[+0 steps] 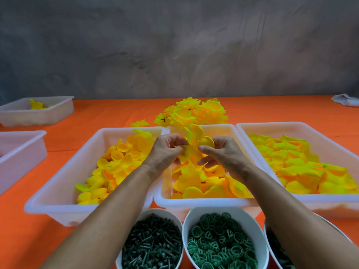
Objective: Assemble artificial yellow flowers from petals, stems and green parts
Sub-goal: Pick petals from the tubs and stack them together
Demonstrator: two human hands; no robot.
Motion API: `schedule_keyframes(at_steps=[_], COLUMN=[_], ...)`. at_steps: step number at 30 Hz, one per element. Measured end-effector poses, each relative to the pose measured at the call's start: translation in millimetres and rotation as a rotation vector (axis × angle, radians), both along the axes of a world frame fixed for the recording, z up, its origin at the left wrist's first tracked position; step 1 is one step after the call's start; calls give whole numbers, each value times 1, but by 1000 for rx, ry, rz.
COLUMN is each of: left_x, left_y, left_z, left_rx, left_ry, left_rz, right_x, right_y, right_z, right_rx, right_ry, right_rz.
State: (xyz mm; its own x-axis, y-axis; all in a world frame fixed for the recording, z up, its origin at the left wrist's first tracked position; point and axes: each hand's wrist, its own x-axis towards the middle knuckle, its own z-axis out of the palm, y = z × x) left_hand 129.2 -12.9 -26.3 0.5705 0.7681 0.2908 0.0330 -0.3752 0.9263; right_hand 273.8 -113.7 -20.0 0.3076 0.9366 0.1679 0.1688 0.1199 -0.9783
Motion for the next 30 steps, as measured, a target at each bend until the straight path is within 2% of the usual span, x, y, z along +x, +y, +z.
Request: schedule_keyframes(at_steps=[3,11,21,25,30], left_x=[1,2,1,1,0], left_y=[2,1,2,2,1], left_z=[-2,-4,-3,-3,-2], left_rx=[43,80,-40,-13,40], left_ry=[28,87,-13,-17,-27], left_rz=[-29,-51,-79,-83,-48], right_x=[-4,-4,1,0,2], right_y=[0,-1,0,-2,0], right_z=[0,-3,0,1,2], right_rx=[-23,-24,26,20,69], right_ry=[1,-156,-154,-161,-136], right_rz=[17,61,-106,-110,-278])
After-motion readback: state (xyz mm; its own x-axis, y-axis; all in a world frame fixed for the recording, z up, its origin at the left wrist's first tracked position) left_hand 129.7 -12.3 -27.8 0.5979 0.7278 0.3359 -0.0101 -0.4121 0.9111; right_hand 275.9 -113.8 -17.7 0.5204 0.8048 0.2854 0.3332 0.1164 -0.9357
